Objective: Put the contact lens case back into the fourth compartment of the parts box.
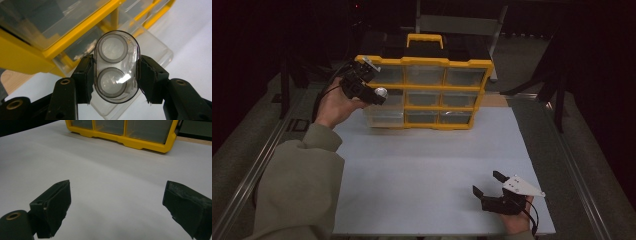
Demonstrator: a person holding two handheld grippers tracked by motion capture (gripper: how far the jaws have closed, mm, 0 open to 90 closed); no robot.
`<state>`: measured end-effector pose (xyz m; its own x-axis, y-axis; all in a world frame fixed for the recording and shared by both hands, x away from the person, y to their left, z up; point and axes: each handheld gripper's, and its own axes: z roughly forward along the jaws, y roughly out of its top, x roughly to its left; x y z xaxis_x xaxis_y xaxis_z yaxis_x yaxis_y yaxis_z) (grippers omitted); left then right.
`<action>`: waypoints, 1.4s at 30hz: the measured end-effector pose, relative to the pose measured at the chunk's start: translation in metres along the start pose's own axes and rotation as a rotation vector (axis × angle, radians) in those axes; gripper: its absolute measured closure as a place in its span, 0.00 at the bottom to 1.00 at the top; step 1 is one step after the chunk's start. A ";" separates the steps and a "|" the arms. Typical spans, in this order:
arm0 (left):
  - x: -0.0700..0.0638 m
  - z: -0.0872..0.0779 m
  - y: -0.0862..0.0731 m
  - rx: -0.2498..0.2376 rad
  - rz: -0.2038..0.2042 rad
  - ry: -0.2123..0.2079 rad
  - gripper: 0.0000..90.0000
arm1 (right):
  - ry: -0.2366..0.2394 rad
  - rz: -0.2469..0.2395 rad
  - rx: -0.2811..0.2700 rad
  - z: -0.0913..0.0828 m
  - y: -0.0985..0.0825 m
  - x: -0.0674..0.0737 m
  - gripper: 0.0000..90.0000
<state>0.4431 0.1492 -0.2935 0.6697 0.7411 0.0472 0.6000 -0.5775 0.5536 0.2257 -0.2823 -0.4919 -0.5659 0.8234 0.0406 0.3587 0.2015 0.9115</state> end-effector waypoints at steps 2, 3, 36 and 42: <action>0.000 0.001 0.000 0.003 -0.009 0.002 0.55 | 0.001 0.000 0.002 0.000 0.000 0.000 0.09; 0.000 0.003 0.000 0.008 -0.015 0.008 0.55 | 0.001 0.000 0.002 0.000 0.000 0.000 0.09; -0.003 -0.009 -0.061 -0.214 -0.150 0.061 0.05 | 0.003 -0.005 0.003 0.000 0.000 0.001 0.09; -0.022 -0.018 -0.100 -0.348 -0.152 0.091 0.01 | 0.002 -0.004 0.003 0.001 0.000 0.001 0.09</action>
<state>0.3601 0.1968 -0.3348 0.5342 0.8453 0.0079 0.4947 -0.3201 0.8080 0.2253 -0.2807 -0.4921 -0.5690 0.8214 0.0384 0.3588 0.2060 0.9104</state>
